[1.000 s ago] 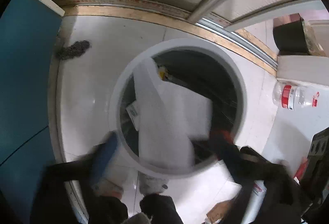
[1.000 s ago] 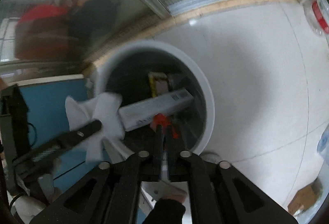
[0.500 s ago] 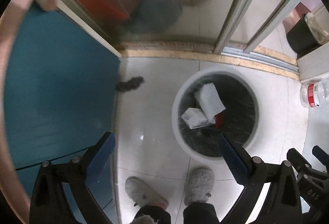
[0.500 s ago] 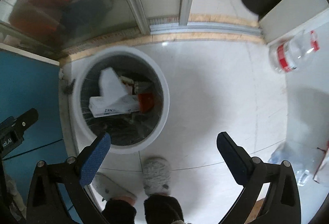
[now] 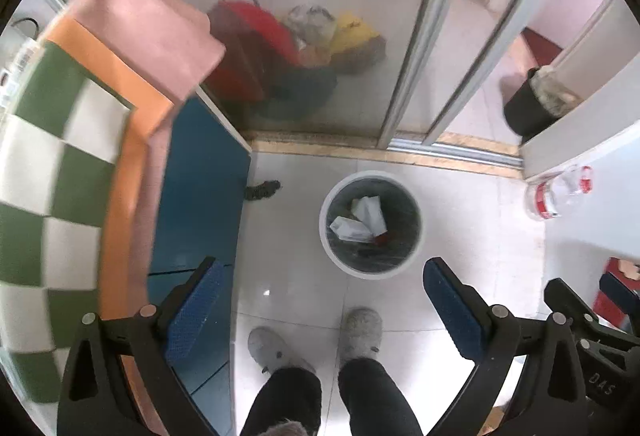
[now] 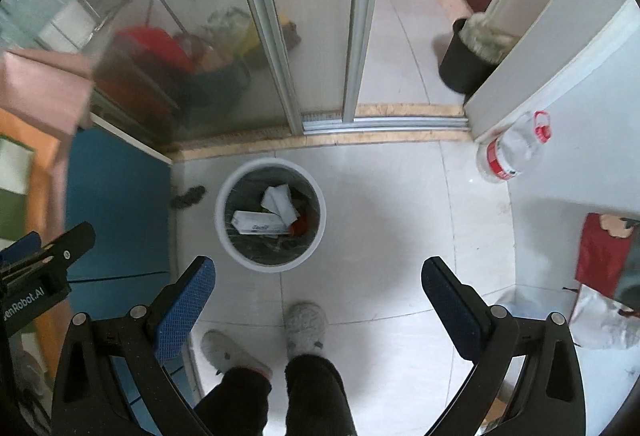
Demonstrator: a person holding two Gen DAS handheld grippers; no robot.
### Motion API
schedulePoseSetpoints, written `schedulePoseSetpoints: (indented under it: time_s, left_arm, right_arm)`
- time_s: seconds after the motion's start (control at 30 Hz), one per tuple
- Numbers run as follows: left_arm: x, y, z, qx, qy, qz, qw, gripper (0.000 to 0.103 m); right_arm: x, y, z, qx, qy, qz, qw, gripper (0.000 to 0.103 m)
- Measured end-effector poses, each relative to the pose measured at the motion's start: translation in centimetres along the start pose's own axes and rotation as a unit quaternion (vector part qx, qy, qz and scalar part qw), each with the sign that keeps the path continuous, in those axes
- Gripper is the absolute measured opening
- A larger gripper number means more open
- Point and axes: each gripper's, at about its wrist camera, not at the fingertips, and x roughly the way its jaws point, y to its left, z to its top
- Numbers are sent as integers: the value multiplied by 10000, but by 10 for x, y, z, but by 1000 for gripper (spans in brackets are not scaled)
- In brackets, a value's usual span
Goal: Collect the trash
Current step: 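Move both tools back over the counter toward remaining trash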
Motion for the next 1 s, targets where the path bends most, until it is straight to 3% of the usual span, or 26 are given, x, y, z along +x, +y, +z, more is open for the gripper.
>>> schedulePoseSetpoints:
  time_s: [0.3, 0.47, 0.57, 0.67, 0.73, 0.8, 0.93, 0.97, 1.0]
  left_arm:
    - [-108, 9, -11, -186, -334, -199, 9991, 102]
    - [-148, 25, -10, -341, -515, -129, 9980, 102]
    - [-169, 51, -6, -556, -685, -125, 9960, 102]
    - [-191, 94, -1, -931, -853, 50, 9920, 102]
    - [-204, 140, -3, -1284, -927, 243, 9871, 102]
    - [-211, 184, -12, -1594, -899, 496, 9819, 102]
    - [-209, 281, -55, -2178, -622, 1049, 9683, 102]
    - [-206, 304, -69, -2237, -504, 1211, 9658, 102]
    - [-199, 328, -85, -2282, -341, 1381, 9632, 102]
  right_arm:
    - [-137, -2, -13, -56, -421, 77, 9991, 103]
    - [-182, 2, -16, 3, -521, 284, 9982, 103]
    - [-206, 14, -14, 19, -527, 627, 9966, 103]
    - [-223, 41, -9, -145, -550, 822, 9950, 103]
    - [-232, 87, -5, -458, -499, 1051, 9922, 103]
    - [-234, 103, -3, -592, -462, 1142, 9906, 103]
    - [-234, 197, -8, -1342, -226, 1499, 9793, 103]
    - [-231, 242, -14, -1692, -86, 1613, 9723, 103]
    - [-231, 242, -14, -1692, -86, 1613, 9723, 103]
